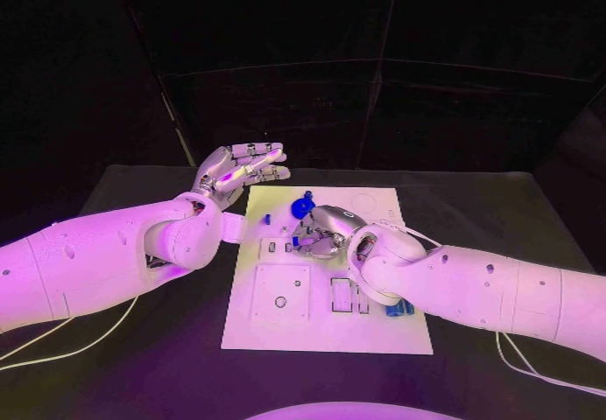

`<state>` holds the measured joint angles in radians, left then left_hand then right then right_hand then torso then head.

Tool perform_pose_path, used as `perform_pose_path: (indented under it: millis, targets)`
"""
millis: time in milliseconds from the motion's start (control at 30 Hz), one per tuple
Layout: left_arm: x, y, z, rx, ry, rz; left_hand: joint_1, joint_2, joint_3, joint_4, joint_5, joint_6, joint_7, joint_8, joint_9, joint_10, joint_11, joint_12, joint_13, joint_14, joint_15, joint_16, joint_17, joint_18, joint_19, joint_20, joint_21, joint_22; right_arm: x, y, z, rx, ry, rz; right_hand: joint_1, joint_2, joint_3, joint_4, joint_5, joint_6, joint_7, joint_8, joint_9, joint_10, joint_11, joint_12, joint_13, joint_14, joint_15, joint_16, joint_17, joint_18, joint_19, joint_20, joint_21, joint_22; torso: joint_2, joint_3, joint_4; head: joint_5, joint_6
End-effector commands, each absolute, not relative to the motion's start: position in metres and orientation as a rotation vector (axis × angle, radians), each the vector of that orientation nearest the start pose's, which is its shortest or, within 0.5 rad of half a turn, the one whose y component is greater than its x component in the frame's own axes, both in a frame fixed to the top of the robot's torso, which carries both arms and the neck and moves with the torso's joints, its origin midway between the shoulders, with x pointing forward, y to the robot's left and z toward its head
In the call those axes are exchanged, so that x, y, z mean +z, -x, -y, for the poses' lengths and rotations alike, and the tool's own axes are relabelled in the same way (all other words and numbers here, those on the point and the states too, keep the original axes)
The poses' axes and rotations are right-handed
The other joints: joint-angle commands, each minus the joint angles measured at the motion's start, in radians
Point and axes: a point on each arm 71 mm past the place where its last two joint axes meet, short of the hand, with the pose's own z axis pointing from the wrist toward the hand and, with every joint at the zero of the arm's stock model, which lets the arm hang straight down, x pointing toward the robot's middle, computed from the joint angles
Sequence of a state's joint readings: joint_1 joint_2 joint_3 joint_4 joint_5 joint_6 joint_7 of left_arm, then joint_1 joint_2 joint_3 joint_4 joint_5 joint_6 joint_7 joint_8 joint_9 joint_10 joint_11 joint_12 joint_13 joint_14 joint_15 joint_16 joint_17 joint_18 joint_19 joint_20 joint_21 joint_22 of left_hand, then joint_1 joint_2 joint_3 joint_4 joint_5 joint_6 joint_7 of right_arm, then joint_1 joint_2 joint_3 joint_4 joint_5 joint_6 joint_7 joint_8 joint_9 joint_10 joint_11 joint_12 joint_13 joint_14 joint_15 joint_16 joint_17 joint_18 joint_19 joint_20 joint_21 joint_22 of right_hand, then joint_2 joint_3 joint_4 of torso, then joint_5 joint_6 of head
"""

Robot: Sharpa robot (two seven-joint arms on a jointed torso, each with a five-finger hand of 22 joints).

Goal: Assemble the parts on the task board

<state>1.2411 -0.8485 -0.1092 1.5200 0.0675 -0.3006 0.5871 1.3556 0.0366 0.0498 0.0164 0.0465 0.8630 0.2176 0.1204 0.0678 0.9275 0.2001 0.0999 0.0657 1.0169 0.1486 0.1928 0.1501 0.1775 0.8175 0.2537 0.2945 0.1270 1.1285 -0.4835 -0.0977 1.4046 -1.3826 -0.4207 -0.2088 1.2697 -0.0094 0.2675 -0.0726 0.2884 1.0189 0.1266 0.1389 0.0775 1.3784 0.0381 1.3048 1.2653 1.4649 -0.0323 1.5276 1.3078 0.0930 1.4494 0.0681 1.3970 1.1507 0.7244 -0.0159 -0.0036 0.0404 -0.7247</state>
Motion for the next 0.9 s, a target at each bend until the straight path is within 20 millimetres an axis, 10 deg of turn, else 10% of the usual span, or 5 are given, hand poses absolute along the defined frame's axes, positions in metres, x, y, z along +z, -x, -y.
perform_pose_path:
  millis: [33, 900]
  targets:
    - [-0.1704, -0.4889, -0.2160, -1.646, 1.051, -1.259, -0.002, 0.011, -0.001, -0.004, 0.000, 0.007, 0.036, -0.005, 0.000, 0.009, 0.001, -0.005, 0.001, 0.005, 0.003, -0.004, 0.001, 0.004, 0.002, 0.008, -0.004, -0.001, -0.2352, -0.4664, 0.0535, 0.827, 0.115, -1.734, -0.011, 0.000, 0.009, 0.000, -0.002, 0.002, 0.005, 0.006, 0.000, -0.005, 0.004, -0.005, 0.000, 0.087, -0.003, 0.001, 0.179, -0.018, -0.003, -0.003, -0.001, 0.000, 0.000, 0.0001, 0.0002, -0.001, -0.001]
    - [-0.1703, -0.4887, -0.2169, -1.644, 1.052, -1.259, -0.003, 0.011, -0.002, -0.006, 0.000, 0.007, 0.037, -0.007, 0.000, 0.010, 0.002, -0.007, 0.001, 0.006, 0.003, -0.006, 0.002, 0.004, 0.002, 0.008, -0.005, -0.002, -0.2408, -0.4644, 0.0567, 0.786, 0.157, -1.794, -0.018, -0.011, 0.014, -0.004, -0.009, -0.005, 0.008, 0.001, -0.003, -0.009, 0.007, -0.009, -0.003, 0.087, -0.001, 0.000, 0.177, -0.017, -0.004, -0.001, -0.003, -0.003, 0.000, -0.0001, 0.0002, 0.001, -0.009]
